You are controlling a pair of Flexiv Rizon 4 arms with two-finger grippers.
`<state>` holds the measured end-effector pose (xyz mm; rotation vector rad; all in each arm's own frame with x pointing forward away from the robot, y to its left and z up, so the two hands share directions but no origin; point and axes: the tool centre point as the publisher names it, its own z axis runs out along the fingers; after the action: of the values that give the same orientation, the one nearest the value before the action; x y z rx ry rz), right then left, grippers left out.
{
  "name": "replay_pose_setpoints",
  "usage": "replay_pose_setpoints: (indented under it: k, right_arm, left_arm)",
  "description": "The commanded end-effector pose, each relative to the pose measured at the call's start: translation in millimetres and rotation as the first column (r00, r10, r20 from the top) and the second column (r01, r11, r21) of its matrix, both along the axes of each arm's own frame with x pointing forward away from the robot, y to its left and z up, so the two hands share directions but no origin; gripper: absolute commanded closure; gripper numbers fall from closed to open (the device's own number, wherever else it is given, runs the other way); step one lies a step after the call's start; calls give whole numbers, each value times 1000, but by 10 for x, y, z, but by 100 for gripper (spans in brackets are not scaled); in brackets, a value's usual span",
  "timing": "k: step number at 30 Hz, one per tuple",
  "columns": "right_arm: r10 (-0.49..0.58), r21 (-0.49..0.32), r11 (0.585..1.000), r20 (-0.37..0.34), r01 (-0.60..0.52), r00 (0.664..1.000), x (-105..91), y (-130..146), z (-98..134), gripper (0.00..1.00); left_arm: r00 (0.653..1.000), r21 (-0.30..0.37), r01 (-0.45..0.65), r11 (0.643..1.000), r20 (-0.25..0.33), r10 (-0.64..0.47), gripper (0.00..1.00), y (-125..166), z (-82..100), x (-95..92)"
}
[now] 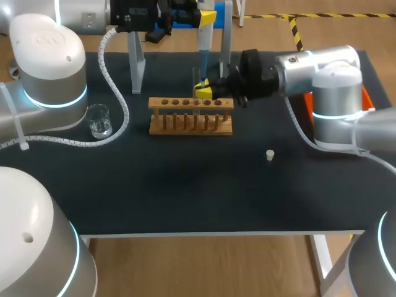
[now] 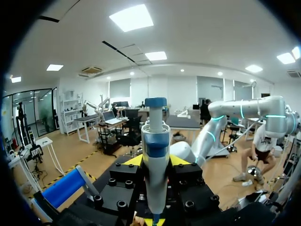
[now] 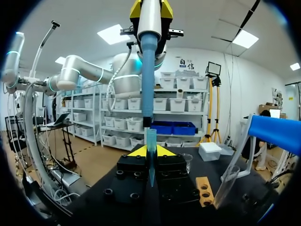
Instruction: Invert the test tube, pick up the pipette, mount the tip to pipette, aspirate from beaker and dispense into the tube, eject the tip, return the pipette, and cap with the stopper.
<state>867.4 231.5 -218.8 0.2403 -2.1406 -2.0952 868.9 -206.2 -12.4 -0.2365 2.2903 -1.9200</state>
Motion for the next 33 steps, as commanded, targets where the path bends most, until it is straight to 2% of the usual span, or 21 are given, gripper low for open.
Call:
replay_pose_setpoints:
  k: [1,25,33]
  right_arm:
    - [6,0,1000,-4,-6,1000,39,19,-47,100]
    - [16,3,1000,14,-16,1000,103,76,54,100]
    - [11,-6,1000,3,-11,1000,48,46,-64,100]
  left_arm:
    - [1000,-1,1,1000,1,-1,100,10,1,-1]
    - [1000,-1,1,1000,1,-1,100,10,1,-1]
    - [1000,-1,1,1000,1,-1,100,10,1,-1]
